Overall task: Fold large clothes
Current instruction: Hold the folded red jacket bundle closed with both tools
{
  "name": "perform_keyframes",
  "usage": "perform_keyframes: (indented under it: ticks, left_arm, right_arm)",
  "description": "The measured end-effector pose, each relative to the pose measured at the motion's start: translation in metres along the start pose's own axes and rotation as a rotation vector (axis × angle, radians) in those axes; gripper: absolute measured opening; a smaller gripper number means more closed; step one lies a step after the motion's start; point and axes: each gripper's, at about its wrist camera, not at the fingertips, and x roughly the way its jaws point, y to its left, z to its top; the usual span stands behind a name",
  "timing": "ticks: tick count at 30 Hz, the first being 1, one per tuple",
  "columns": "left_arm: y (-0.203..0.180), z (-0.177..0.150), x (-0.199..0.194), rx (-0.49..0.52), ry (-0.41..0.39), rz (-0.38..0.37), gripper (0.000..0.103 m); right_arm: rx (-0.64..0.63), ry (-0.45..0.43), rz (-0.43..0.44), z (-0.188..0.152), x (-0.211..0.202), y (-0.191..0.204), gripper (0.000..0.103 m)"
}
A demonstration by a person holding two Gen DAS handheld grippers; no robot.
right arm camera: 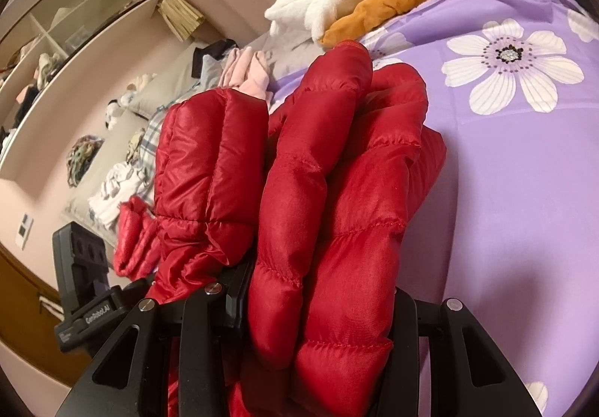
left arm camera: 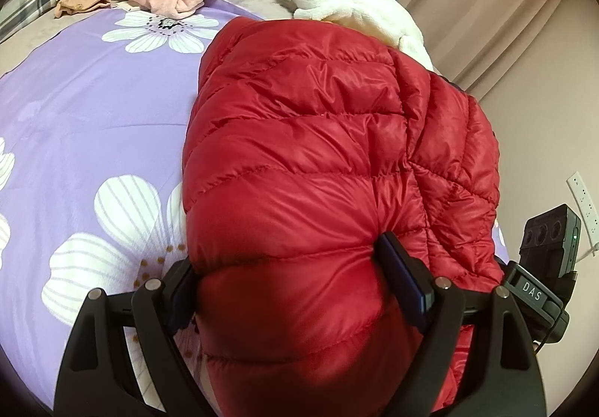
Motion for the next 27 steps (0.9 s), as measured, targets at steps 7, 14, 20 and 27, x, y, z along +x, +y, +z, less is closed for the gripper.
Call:
perform_keyframes:
  ticks: [7, 14, 20, 27]
  left_arm:
    - [-0.004, 0.012, 0.014, 0.026, -0.004, -0.017, 0.086]
    - [-0.004, 0.024, 0.028, 0.044, -0.007, -0.026, 0.086]
    - [-0.001, 0.029, 0.044, 0.047, -0.013, -0.032, 0.086]
    - [-0.001, 0.031, 0.054, 0.054, -0.013, -0.011, 0.087]
  right_arm:
    - [0.001, -0.026, -0.011, 0.010, 0.001, -0.005, 0.044]
    - [0.009, -0.049, -0.017, 0.020, 0.005, -0.015, 0.044]
    - [0.012, -0.062, -0.035, 0.027, 0.013, -0.023, 0.044]
    - [0.037, -0.056, -0.059, 0.031, 0.026, -0.034, 0.044]
